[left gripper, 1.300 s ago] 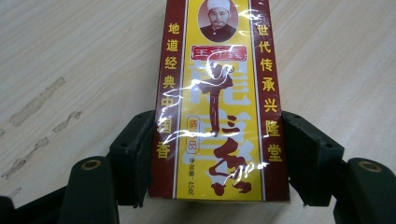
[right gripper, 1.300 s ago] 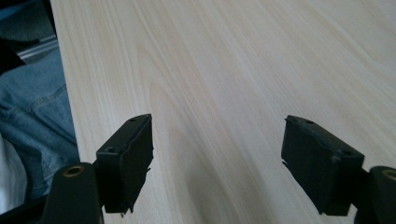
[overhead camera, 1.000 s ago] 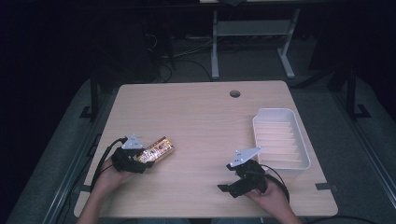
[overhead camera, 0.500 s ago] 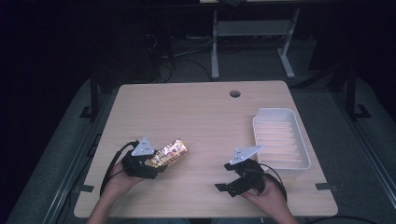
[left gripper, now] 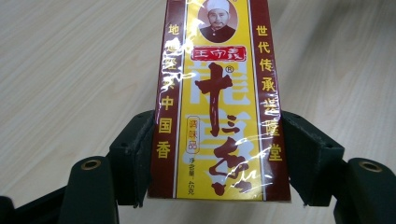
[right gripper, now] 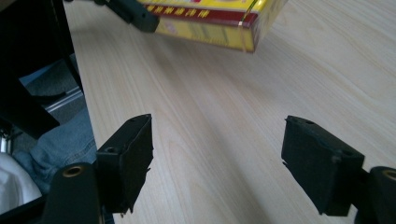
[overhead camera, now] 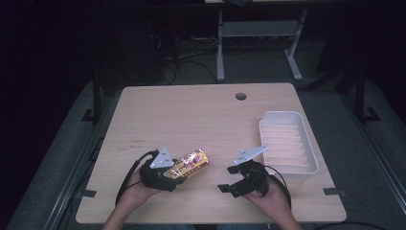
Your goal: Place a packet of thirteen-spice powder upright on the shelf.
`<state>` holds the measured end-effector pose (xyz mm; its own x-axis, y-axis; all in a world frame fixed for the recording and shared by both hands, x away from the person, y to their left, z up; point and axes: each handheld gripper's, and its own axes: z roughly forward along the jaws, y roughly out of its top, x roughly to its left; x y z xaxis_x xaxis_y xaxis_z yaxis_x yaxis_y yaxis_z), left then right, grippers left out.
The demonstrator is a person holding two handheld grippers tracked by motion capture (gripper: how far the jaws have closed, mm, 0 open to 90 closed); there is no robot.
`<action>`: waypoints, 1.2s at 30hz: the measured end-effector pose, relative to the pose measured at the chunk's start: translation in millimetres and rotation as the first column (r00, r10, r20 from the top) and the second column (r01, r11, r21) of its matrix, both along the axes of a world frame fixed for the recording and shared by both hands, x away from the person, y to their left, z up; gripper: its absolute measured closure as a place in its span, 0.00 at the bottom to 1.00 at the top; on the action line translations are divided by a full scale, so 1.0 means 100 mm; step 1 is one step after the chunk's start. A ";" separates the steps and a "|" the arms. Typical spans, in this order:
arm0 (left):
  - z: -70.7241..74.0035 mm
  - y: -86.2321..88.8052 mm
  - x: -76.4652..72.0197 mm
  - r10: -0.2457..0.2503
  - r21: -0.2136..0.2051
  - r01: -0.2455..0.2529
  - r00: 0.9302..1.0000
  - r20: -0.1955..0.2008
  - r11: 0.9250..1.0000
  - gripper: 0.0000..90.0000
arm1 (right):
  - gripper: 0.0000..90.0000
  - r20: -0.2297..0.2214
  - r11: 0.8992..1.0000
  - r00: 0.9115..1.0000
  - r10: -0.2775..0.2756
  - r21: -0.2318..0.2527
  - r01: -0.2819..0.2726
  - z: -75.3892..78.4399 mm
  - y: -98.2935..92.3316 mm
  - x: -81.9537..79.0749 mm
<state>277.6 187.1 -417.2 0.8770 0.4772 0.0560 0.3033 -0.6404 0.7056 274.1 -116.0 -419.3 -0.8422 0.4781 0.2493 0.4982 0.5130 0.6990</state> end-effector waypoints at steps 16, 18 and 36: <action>-0.08 -0.28 -0.19 -0.077 -0.010 0.077 0.997 0.004 0.997 0.36 | 0.30 -0.103 0.996 0.994 -0.049 0.067 0.056 -0.12 0.09 0.09; -0.08 -0.30 -0.20 -0.081 -0.015 0.081 0.997 0.003 0.997 0.36 | 0.31 -0.124 0.995 0.991 -0.056 0.080 0.066 -0.12 0.07 0.10; -0.07 -0.42 -0.30 -0.082 -0.041 0.084 0.996 0.044 0.996 0.36 | 0.44 -0.225 0.968 0.969 -0.100 0.204 0.147 -0.10 -0.05 0.11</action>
